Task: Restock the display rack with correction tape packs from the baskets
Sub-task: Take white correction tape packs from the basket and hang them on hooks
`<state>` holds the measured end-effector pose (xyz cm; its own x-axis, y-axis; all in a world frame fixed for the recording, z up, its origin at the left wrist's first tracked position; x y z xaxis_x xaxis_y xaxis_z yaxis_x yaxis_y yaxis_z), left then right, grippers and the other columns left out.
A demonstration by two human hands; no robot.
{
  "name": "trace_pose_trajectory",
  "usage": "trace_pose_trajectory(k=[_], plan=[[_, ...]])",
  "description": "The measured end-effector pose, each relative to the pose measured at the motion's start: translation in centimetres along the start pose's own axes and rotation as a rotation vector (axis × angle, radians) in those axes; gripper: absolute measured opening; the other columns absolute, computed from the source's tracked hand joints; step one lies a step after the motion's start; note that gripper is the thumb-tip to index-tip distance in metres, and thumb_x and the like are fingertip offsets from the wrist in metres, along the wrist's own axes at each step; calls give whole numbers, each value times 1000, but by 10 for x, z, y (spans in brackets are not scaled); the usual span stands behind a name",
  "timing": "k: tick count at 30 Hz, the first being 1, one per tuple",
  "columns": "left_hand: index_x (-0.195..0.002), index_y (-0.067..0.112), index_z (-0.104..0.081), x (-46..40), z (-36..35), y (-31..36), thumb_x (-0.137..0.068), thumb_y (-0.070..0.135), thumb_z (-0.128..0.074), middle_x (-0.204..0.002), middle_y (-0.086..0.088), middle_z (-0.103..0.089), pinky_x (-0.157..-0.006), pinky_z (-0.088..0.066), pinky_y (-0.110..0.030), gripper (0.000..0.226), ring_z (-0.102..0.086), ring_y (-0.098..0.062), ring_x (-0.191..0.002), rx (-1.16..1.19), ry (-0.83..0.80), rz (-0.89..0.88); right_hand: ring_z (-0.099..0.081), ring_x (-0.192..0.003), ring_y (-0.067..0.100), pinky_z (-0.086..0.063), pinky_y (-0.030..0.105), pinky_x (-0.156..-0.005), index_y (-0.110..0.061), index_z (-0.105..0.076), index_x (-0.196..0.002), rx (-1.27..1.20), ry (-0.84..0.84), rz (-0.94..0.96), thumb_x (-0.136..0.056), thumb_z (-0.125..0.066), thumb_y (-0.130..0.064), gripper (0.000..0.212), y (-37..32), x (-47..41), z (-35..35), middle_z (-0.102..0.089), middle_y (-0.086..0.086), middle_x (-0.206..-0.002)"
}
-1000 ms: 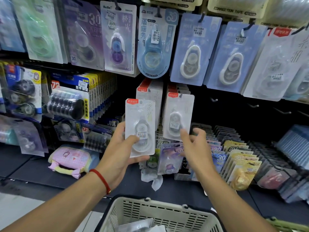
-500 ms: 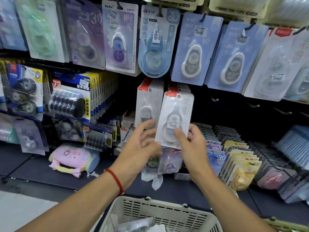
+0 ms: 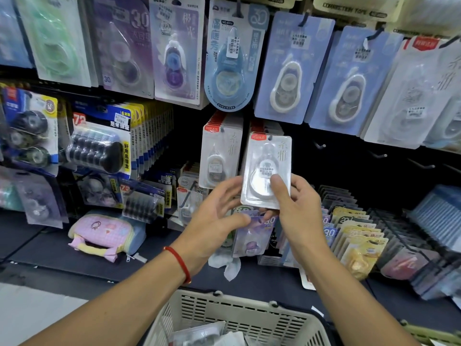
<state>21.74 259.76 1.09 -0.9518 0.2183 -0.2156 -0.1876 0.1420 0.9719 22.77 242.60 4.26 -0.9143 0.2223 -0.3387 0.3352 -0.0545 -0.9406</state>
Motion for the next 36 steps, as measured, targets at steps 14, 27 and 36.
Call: trace_pose_trajectory(k=[14, 27, 36], plan=[[-162, 29, -34, -23, 41, 1, -94, 14, -67, -175, 6, -9, -122, -21, -29, 77, -10, -14, -160, -987, 138, -248, -26, -157, 25, -27, 42, -125, -14, -43, -157, 1192, -227, 604, -104, -60, -29, 58, 8, -8, -38, -28, 6, -170], [-167, 29, -15, -33, 43, -22, -94, 17, -65, -175, 12, 14, -104, -53, -44, 89, -7, -21, -162, -1184, 65, -233, -19, -157, 30, -49, 52, -106, -19, -30, -160, 1537, -268, 343, -99, -57, -28, 68, 57, -106, -55, -5, 3, -175], [-165, 24, -26, -37, 48, -23, -89, 9, -67, -176, 6, 3, -101, -53, -42, 88, -21, -26, -155, -1184, 68, -300, -31, -152, 33, -49, 53, -104, -31, -27, -163, 1501, -331, 305, -92, -64, -19, 81, 65, -140, -66, 1, -3, -176]])
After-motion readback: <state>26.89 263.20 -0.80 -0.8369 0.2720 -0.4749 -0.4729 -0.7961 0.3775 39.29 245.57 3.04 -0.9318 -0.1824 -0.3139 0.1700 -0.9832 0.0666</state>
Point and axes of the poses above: each hand's wrist, its own x-axis away from the middle knuckle, its own z-axis out of the back of the hand, y = z × x, the point moved 10 cm from there along -x, towards the middle knuckle
